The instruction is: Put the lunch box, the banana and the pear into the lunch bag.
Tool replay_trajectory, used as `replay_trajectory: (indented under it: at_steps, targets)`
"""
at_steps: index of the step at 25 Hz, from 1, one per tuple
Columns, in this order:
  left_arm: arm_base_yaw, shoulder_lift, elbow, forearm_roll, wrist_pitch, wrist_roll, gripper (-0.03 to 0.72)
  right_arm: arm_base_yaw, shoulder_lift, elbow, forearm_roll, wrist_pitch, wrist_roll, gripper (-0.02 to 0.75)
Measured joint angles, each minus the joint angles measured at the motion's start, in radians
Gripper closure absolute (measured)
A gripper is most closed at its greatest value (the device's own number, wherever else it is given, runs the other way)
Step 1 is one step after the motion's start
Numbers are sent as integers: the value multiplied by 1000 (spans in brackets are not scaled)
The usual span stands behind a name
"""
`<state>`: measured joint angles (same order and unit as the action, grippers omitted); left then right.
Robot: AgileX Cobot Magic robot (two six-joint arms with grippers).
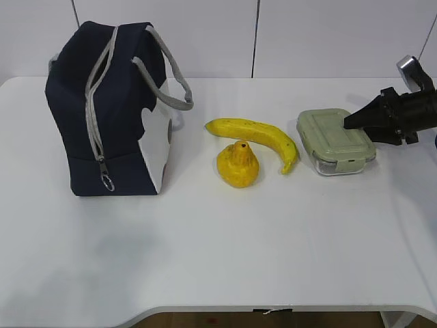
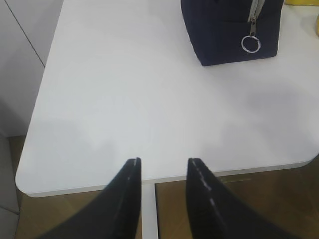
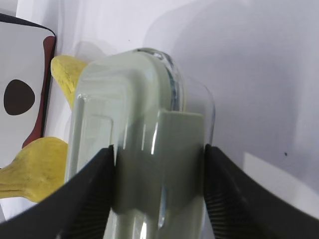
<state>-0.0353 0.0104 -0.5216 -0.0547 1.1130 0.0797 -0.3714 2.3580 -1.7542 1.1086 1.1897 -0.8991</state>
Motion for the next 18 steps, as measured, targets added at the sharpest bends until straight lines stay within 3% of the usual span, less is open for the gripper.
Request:
replay_trajectory:
  at_steps: [18]
  targets:
    - [0, 0, 0, 0, 0, 0, 447, 0, 1, 0, 5, -2, 18, 318]
